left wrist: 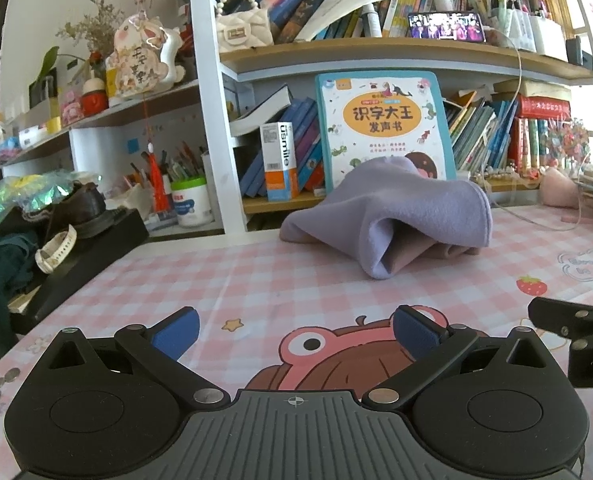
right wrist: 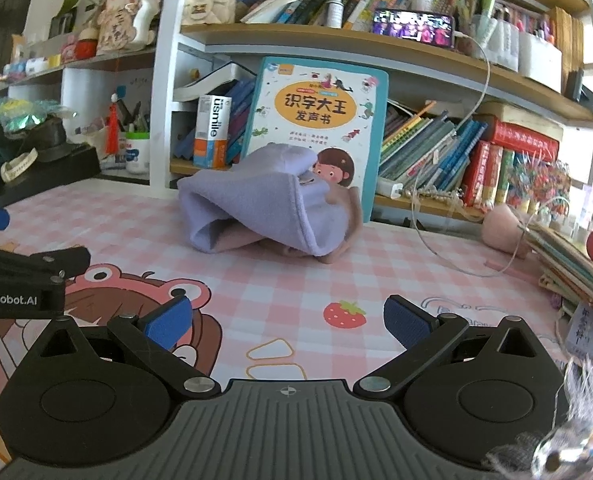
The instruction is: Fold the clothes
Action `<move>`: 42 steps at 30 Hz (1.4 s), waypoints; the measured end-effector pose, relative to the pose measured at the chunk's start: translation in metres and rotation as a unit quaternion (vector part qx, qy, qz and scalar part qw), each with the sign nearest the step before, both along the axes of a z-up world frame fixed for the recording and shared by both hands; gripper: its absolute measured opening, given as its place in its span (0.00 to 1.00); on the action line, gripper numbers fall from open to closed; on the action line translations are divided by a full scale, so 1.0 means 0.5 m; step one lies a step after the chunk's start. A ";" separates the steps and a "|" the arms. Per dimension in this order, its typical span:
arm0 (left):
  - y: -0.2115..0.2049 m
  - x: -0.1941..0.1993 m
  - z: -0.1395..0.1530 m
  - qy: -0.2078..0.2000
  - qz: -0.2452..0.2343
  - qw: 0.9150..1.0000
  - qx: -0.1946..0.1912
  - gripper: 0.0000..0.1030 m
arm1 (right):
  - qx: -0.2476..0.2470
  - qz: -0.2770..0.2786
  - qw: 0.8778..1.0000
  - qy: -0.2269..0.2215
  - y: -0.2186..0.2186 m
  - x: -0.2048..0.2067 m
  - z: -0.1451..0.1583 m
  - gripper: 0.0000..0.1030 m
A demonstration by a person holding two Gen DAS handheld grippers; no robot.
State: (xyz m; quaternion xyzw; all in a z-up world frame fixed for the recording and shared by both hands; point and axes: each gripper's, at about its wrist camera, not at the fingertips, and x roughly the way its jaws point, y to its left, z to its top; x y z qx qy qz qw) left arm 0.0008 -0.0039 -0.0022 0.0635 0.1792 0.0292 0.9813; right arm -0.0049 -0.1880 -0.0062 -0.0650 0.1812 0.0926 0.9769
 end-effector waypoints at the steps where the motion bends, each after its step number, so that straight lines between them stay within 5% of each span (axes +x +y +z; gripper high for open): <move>1: 0.001 -0.001 0.000 -0.001 -0.002 1.000 -0.002 1.00 | -0.002 -0.002 1.000 -0.001 0.001 -0.001 0.000 1.00; 21: 0.033 0.031 -0.002 0.029 -0.038 0.997 -0.064 1.00 | 0.015 -0.013 1.000 -0.016 -0.013 -0.009 0.004 1.00; 33: -0.020 0.130 0.016 0.016 -0.085 0.996 0.026 1.00 | 0.017 -0.038 0.999 -0.026 -0.018 -0.015 0.005 1.00; 42: -0.051 0.239 -0.007 0.024 -0.082 0.996 0.028 0.94 | 0.017 -0.041 0.999 -0.025 -0.019 -0.013 0.005 1.00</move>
